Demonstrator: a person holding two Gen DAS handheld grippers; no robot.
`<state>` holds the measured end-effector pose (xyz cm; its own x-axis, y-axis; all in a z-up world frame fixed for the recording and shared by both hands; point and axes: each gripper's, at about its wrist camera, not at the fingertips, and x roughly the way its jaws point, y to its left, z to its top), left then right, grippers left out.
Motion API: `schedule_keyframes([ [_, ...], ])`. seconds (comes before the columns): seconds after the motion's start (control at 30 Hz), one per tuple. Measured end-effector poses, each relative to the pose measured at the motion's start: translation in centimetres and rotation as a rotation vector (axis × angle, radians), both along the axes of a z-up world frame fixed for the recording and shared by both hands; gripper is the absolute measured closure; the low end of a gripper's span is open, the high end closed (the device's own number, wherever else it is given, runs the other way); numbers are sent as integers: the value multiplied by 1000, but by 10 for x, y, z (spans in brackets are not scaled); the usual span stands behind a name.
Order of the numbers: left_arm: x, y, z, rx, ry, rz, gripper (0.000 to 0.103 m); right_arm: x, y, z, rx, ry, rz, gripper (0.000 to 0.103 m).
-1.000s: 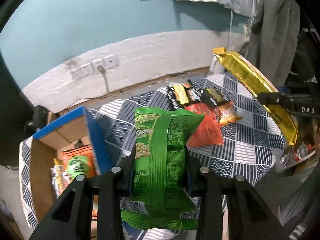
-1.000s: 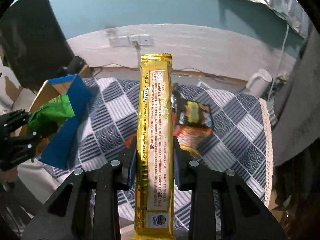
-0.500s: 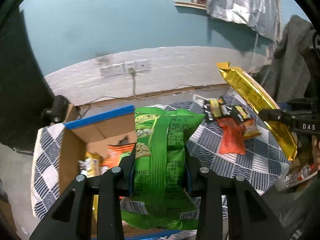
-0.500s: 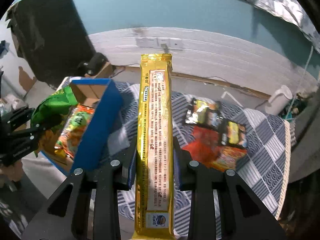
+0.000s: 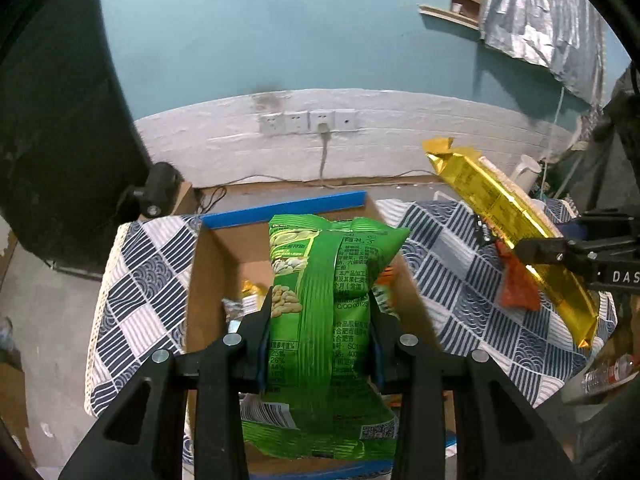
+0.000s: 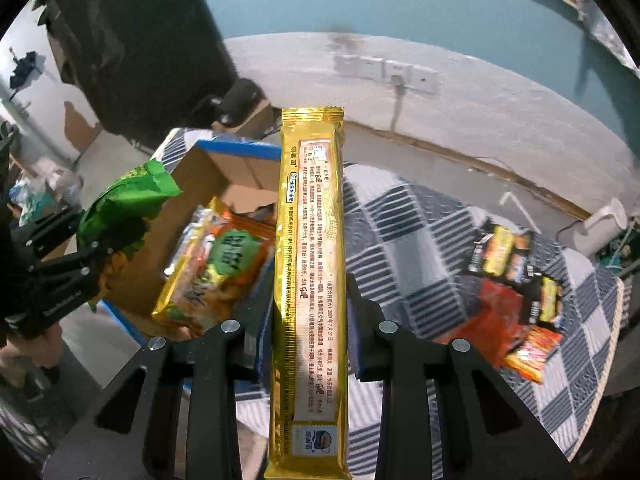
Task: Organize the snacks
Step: 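Carry the green bag and gold bar over the box and open both tools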
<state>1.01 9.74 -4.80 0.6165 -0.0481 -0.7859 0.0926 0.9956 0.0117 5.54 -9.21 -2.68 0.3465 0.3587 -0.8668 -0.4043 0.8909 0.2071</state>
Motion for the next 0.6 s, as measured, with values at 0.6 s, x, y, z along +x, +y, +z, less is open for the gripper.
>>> schedule_keyframes([
  [0.6,2,65,-29,-19,48,108,65,14,102,-30,-3,88,114,75],
])
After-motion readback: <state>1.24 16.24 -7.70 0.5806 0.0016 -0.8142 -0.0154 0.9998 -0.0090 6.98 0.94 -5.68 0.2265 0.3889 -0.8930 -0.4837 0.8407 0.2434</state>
